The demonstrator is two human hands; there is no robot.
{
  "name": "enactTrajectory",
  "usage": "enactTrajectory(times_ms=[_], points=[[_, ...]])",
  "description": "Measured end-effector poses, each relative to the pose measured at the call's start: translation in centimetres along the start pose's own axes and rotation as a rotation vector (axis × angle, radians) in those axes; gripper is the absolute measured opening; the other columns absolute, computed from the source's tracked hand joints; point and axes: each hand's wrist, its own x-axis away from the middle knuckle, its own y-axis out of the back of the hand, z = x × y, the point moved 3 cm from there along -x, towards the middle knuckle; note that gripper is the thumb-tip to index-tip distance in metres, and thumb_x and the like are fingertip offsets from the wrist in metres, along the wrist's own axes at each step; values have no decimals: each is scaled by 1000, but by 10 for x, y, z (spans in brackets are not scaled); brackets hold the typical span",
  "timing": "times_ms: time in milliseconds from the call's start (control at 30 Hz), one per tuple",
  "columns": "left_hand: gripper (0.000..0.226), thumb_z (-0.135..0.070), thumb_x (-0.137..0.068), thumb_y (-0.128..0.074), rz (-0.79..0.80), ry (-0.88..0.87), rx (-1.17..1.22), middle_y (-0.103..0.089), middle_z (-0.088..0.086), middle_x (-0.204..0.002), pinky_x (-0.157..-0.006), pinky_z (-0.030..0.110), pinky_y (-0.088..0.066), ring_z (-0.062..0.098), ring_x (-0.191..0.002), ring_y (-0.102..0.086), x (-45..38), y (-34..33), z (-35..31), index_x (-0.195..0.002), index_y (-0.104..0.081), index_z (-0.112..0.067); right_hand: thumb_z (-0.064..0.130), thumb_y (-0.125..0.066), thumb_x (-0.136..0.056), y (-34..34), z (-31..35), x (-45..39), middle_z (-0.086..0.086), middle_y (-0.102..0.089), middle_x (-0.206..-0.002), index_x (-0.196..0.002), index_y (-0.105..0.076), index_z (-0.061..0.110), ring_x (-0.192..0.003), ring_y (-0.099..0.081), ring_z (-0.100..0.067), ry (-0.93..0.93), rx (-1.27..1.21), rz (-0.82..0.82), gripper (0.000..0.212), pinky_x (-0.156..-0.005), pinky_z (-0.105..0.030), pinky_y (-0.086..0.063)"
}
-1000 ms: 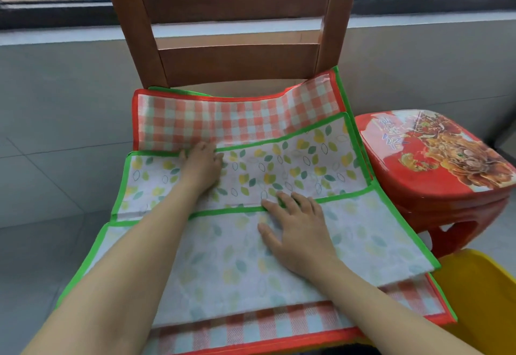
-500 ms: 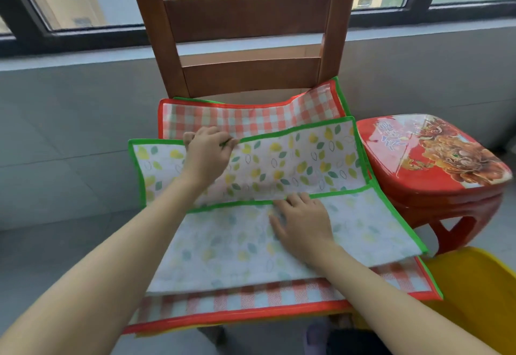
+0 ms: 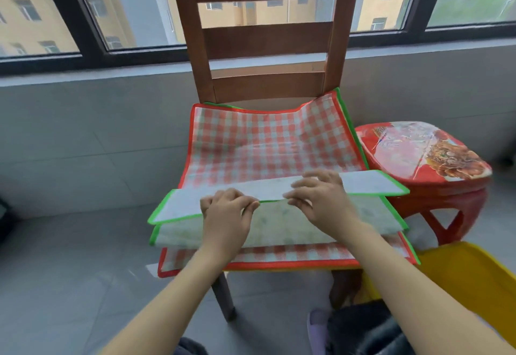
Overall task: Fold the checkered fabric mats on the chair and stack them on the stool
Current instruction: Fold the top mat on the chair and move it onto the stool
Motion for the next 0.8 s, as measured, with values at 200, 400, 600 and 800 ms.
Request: enactTrajectory(times_ms=[200, 400, 600, 800], points=[[18, -36, -91, -57, 154, 114, 100, -61, -15, -96, -79, 24, -13, 5, -100, -49, 39, -14, 8, -97, -73, -33, 30, -69, -76, -17, 2, 31, 7, -75, -80, -80, -78, 23, -82, -67, -17, 10, -147, 227, 11, -73, -29, -51], [16, -31, -89, -61, 243, 106, 129, -61, -10, -99, -87, 24, -18, 10, -104, -50, 54, -25, 15, -96, -74, -27, 23, -71, -75, -34, 8, 50, 6, -74, -75, -72, -76, 18, -72, -69, -16, 42, -145, 228, 8, -62, -26, -55], [30, -43, -92, -49, 333, 123, 73, -59, -6, -105, -90, 30, -25, 13, -106, -48, 37, -34, 9, -93, -70, -21, 30, -67, -73, -41, 10, 60, 7, -74, -77, -70, -76, 20, -71, -69, -15, -4, -151, 193, 14, -60, -23, -53], [53, -37, -99, -29, 579, 126, -31, -9, 6, -159, -119, 40, -1, 22, -147, -5, -9, -73, 10, -149, -20, -20, 32, -67, -72, -42, 5, 59, 6, -74, -80, -72, -77, 21, -72, -69, -15, -12, -163, 208, 15, -62, -21, -52]])
